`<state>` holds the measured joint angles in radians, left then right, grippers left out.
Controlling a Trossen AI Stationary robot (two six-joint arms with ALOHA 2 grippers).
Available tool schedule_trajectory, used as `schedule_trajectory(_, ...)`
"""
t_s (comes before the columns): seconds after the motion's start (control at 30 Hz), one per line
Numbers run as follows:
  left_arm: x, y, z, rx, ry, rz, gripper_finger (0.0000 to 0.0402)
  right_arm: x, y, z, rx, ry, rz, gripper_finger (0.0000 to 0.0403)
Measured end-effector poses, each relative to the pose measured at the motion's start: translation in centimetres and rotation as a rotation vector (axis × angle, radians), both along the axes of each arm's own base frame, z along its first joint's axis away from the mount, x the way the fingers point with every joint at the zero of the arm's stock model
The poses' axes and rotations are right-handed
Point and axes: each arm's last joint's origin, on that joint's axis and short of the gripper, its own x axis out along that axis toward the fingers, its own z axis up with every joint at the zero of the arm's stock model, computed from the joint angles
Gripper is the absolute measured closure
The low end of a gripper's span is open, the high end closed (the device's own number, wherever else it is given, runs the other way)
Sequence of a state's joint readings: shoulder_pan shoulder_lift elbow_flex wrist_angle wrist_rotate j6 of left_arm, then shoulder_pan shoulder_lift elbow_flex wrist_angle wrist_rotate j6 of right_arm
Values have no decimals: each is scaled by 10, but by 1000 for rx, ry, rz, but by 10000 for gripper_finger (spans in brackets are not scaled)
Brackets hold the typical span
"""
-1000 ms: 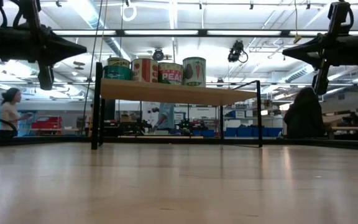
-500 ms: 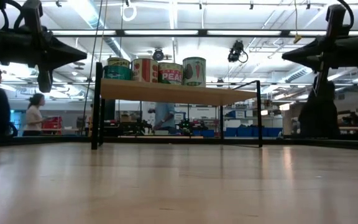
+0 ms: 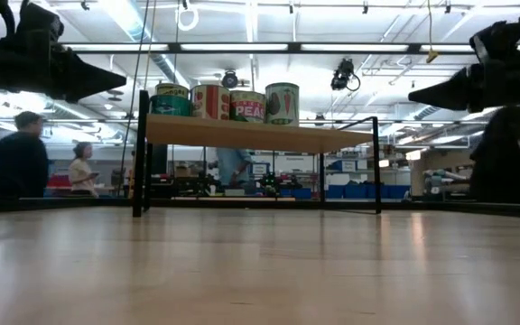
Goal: Pick and place cans onto a shelf
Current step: Return to Home Position
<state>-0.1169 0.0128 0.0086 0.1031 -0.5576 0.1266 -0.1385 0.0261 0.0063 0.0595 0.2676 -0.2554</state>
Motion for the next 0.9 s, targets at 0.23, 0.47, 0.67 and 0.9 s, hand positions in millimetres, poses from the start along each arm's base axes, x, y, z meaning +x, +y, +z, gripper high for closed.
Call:
schedule_trajectory(0.23,0,0,1,35,2,5,379,0,0,1,-82,29,-4,380)
schedule_trajectory(0.47,0,0,2,35,-1,4,379,0,0,1,-82,28,-4,380)
schedule_trajectory(0.67,0,0,2,35,-3,3,379,0,0,1,-82,28,-4,380)
schedule_trajectory(0.9,0,0,2,35,-4,3,379,0,0,1,-82,28,-4,380)
